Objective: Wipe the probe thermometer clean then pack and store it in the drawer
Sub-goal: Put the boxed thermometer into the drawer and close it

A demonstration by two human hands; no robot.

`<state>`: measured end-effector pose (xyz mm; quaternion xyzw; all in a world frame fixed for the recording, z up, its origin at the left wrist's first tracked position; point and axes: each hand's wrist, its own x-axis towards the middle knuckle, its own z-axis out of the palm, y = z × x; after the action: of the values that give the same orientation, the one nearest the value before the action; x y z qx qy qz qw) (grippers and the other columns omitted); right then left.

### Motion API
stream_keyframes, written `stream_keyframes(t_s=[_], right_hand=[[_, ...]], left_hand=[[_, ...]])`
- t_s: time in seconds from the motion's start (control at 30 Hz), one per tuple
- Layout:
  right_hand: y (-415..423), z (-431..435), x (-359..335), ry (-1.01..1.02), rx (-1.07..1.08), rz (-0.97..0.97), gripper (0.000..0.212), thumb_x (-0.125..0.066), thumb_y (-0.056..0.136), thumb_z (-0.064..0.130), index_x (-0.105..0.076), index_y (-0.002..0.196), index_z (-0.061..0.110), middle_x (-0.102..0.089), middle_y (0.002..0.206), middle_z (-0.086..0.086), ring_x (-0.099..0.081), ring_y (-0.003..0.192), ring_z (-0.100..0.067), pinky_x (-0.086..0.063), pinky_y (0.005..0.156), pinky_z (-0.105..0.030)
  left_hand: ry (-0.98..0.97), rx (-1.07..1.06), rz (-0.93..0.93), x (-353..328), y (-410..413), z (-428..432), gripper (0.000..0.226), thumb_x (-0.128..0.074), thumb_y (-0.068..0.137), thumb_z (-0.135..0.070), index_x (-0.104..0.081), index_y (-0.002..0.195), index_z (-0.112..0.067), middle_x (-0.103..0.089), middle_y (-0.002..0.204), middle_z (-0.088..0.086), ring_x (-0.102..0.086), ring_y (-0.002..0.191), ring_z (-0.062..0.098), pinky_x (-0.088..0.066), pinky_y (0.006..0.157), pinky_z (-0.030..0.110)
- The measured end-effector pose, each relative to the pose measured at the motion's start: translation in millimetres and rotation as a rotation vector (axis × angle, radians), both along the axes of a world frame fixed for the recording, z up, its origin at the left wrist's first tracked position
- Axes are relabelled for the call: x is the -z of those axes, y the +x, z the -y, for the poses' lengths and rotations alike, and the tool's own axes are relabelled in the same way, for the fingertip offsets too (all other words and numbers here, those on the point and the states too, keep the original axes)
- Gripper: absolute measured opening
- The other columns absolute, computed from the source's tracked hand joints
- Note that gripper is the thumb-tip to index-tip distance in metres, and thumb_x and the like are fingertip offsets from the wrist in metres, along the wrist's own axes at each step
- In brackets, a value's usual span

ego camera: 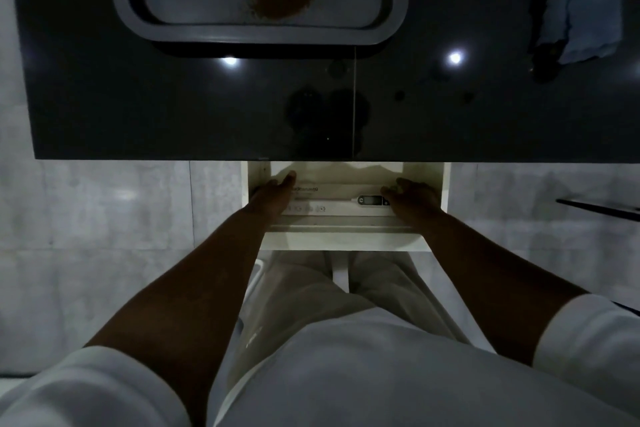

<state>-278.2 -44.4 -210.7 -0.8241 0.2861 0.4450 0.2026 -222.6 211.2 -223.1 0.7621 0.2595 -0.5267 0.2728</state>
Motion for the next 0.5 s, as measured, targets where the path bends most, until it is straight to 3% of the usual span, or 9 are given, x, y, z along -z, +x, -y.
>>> stream_keyframes(t_s=[0.07, 0.17, 0.3, 0.5], right_hand=[[0, -1, 4, 0.039, 0.063, 0.036, 0.050, -0.047, 0.094, 0.044, -0.048, 0.132, 0.011, -0.054, 0.131, -0.014, -0.050, 0.118, -0.031, -0.037, 0.097, -0.038], [-3, -6, 5, 0.064, -0.060, 0.036, 0.045, -0.040, 0.097, 0.044, -0.050, 0.126, 0.011, -0.059, 0.123, -0.014, -0.054, 0.108, -0.029, -0.041, 0.091, -0.038], [-7, -6, 2, 0.116, -0.078, 0.034, 0.042, -0.039, 0.098, 0.040, -0.050, 0.128, 0.012, -0.056, 0.126, -0.014, -0.052, 0.111, -0.029, -0.038, 0.093, -0.038], [-3, 0, -15, 0.121, 0.050, 0.019, 0.054, -0.043, 0.097, 0.042, -0.034, 0.143, 0.014, -0.039, 0.145, -0.015, -0.038, 0.129, -0.032, -0.031, 0.104, -0.040]], left_hand=[[-0.010, -0.029, 0.011, 0, -1, -2, 0.071, -0.029, 0.092, -0.065, -0.042, 0.139, -0.013, -0.055, 0.129, 0.020, -0.053, 0.115, 0.036, -0.040, 0.103, 0.046], [-0.007, -0.033, 0.034, 1, -3, -3, 0.073, -0.032, 0.091, -0.066, -0.042, 0.138, -0.010, -0.055, 0.128, 0.019, -0.054, 0.114, 0.036, -0.042, 0.102, 0.047], [-0.004, -0.033, 0.058, -2, -5, -3, 0.067, -0.034, 0.093, -0.062, -0.048, 0.131, -0.010, -0.061, 0.118, 0.016, -0.058, 0.103, 0.030, -0.046, 0.091, 0.040], [0.004, -0.029, 0.057, -22, -6, -5, 0.068, -0.033, 0.093, -0.062, -0.048, 0.131, -0.008, -0.056, 0.127, 0.018, -0.053, 0.114, 0.035, -0.042, 0.096, 0.043]])
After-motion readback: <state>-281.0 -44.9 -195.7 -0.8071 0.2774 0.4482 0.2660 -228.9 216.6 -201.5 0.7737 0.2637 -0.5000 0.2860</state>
